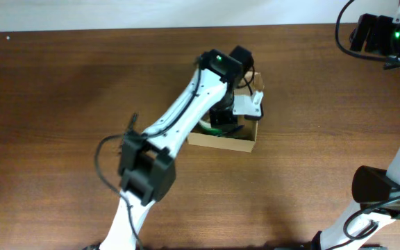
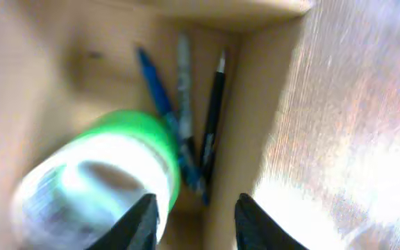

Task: Pack container
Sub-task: 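Grasp the blue pen and lower it into the box, then move the left gripper to the grey pen and grasp it, then carry the grey pen into the box and release, left gripper, then raise the left gripper out of the box and withdraw, then grasp the box lid flaps with both grippers from either side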

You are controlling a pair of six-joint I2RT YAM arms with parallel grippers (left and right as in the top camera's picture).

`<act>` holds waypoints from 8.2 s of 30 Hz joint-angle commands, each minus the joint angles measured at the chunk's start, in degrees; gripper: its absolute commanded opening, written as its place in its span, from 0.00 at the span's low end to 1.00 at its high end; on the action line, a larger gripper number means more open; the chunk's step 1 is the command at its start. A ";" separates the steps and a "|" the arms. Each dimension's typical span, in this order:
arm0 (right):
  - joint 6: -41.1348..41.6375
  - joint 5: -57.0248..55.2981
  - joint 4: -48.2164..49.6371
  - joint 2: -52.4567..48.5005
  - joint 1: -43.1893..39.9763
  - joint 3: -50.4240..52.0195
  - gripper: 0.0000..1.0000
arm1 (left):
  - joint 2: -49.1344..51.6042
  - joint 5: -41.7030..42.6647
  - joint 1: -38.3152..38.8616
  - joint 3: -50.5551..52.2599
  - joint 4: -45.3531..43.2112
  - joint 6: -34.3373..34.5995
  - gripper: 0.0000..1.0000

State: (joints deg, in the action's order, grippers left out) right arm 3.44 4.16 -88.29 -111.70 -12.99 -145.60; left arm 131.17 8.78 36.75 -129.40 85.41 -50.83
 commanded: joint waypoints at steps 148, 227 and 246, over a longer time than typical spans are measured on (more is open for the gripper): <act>0.26 0.31 0.02 0.74 -0.22 0.04 0.99 | -4.15 3.54 1.09 6.40 -3.30 -16.13 0.01; 9.84 32.87 27.52 -19.89 11.80 32.26 0.04 | 4.46 15.43 -40.54 -4.17 -17.27 42.21 0.02; 11.85 30.42 29.86 -19.93 11.76 32.26 0.04 | 4.96 18.71 -39.32 7.21 -15.45 42.25 0.02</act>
State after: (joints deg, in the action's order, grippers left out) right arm 15.35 35.38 -58.28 -130.58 -1.37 -113.54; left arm 135.55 23.99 -3.36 -127.63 69.87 -8.91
